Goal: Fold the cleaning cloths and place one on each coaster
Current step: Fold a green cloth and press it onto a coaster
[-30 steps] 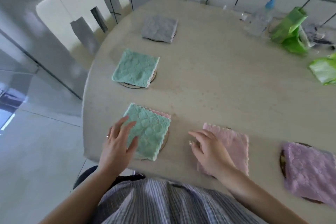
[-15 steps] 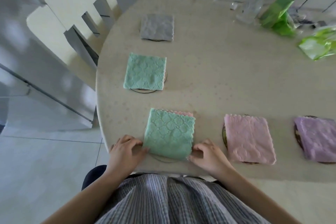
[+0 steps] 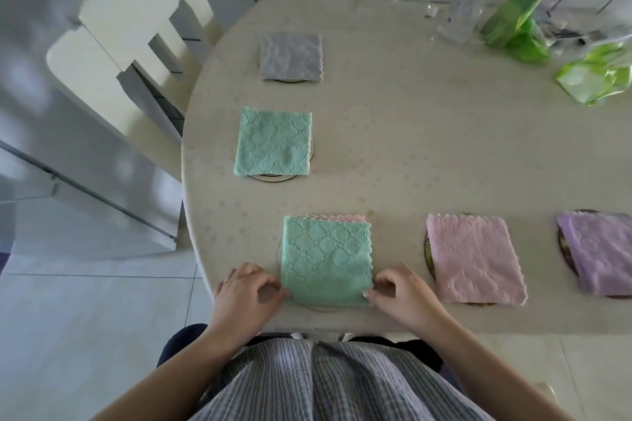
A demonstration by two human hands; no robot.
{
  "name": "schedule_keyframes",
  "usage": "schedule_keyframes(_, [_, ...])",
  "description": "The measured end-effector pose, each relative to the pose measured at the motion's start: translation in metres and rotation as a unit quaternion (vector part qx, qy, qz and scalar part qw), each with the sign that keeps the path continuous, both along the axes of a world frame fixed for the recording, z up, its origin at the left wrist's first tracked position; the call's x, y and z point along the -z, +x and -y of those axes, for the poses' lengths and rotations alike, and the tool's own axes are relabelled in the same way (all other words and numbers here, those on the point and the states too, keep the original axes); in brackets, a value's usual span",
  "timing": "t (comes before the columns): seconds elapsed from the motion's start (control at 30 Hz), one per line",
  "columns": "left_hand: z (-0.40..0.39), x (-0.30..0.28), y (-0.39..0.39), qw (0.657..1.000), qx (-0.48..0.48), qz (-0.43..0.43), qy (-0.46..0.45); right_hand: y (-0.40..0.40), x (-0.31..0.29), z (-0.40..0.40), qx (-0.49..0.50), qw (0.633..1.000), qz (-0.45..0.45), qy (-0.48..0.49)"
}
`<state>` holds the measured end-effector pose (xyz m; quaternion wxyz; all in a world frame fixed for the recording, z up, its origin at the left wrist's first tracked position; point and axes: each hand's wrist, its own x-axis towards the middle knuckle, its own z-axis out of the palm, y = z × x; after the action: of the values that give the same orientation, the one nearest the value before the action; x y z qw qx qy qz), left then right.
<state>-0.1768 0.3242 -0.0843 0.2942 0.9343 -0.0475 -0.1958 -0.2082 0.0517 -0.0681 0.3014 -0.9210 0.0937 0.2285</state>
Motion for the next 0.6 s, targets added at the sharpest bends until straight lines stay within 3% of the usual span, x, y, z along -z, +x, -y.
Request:
schedule_keyframes(0.07, [0.002,-0.002,-0.001,0.998,-0.036,0.046,-0.027,-0.001,-0.005,-0.002,0.050,0.997,0.061,0.003])
schedule_keyframes(0.13, [0.011,-0.002,0.002,0.991,-0.009,0.129,-0.018,0.002,-0.006,-0.007,0.019,0.990,0.127,-0.053])
schedule_keyframes(0.27, [0.033,0.002,0.024,0.965,0.169,0.190,0.059,0.022,0.002,-0.024,-0.154,0.967,0.160,-0.124])
schedule_keyframes(0.37, [0.031,0.009,0.036,0.931,0.272,0.185,0.155,0.037,0.011,-0.020,-0.221,0.955,0.130,-0.152])
schedule_keyframes(0.5, [0.014,0.018,0.040,0.929,0.277,0.179,0.167,0.047,0.018,-0.004,-0.239,0.957,0.085,-0.144])
schedule_keyframes(0.6, [0.004,0.013,0.054,0.961,0.185,0.175,0.106,0.060,0.010,-0.005,-0.205,0.969,0.094,-0.105])
